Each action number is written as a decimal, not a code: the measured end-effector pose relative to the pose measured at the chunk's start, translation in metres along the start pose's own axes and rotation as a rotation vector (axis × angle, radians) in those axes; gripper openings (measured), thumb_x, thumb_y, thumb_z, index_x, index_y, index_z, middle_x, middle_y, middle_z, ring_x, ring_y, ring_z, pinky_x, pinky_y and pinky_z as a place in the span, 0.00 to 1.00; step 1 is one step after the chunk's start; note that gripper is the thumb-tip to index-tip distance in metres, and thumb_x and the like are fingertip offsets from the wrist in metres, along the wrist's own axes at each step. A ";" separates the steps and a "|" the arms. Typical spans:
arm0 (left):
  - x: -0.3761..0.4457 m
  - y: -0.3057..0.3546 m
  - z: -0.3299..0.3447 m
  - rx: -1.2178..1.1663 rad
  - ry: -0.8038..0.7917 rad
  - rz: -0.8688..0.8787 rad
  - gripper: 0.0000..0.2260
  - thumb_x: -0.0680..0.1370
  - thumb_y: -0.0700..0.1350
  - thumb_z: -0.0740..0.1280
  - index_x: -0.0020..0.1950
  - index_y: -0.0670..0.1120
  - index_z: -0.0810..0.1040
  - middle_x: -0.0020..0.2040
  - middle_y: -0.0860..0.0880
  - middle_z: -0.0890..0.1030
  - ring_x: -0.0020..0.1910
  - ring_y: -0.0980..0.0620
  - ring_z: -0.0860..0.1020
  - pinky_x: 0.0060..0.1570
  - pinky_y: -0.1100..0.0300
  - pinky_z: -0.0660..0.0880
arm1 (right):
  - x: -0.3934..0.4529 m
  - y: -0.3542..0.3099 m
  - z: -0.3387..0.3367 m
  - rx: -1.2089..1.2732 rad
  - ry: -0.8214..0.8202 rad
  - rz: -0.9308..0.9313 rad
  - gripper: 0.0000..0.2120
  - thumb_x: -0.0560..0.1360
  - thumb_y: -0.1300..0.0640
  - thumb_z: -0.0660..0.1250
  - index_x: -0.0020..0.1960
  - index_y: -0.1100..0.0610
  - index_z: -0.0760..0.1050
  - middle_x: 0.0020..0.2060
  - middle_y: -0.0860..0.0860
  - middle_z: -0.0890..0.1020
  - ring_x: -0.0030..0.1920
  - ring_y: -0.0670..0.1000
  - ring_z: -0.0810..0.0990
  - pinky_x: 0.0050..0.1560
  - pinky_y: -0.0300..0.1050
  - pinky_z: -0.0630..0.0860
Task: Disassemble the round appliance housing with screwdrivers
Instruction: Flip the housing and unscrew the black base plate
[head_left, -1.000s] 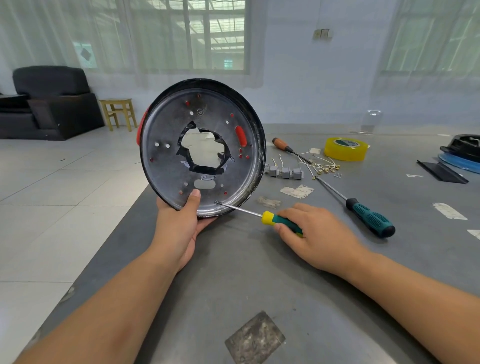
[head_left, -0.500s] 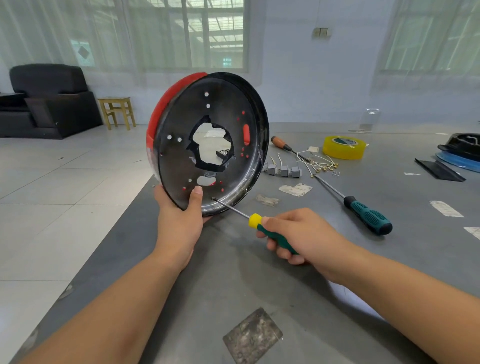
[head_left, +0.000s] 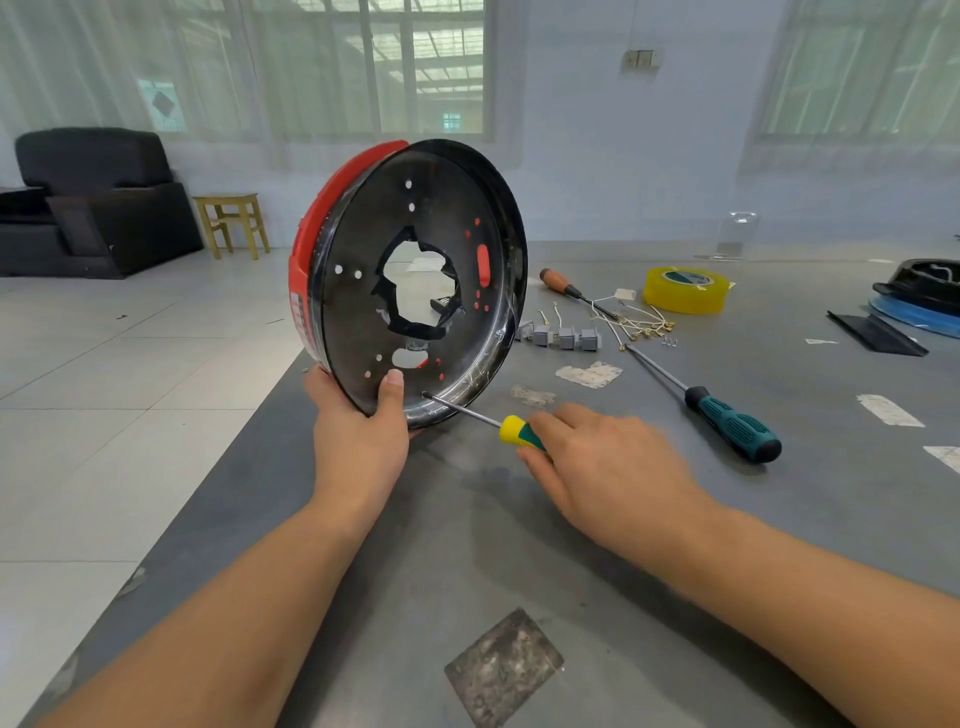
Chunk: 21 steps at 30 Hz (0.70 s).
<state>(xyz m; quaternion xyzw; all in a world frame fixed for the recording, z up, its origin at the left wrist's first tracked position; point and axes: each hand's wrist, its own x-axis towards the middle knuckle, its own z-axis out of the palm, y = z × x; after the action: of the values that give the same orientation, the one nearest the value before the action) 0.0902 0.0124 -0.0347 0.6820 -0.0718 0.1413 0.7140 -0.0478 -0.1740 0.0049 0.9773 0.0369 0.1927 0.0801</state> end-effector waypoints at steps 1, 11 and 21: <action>0.000 -0.002 0.000 -0.001 0.004 0.001 0.12 0.75 0.58 0.69 0.48 0.69 0.65 0.47 0.71 0.82 0.49 0.59 0.84 0.55 0.44 0.83 | -0.001 0.001 -0.002 -0.063 0.051 -0.055 0.17 0.85 0.42 0.52 0.59 0.52 0.73 0.49 0.49 0.78 0.45 0.57 0.81 0.34 0.49 0.70; 0.003 -0.003 0.000 -0.062 0.039 -0.095 0.19 0.74 0.55 0.70 0.61 0.59 0.67 0.51 0.64 0.80 0.57 0.49 0.83 0.59 0.41 0.82 | 0.007 0.005 -0.008 0.895 0.308 0.287 0.10 0.72 0.47 0.78 0.53 0.42 0.84 0.50 0.40 0.84 0.49 0.41 0.82 0.52 0.33 0.76; 0.011 -0.013 -0.001 -0.065 0.102 -0.142 0.16 0.81 0.47 0.71 0.63 0.55 0.66 0.54 0.60 0.79 0.55 0.52 0.83 0.55 0.42 0.84 | 0.013 0.007 -0.023 1.213 -0.031 0.608 0.31 0.77 0.27 0.52 0.52 0.53 0.75 0.30 0.56 0.84 0.27 0.49 0.83 0.28 0.43 0.77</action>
<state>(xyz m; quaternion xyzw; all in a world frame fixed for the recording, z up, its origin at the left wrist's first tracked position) 0.1044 0.0138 -0.0435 0.6537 0.0085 0.1226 0.7467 -0.0440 -0.1759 0.0319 0.8190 -0.1391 0.1377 -0.5395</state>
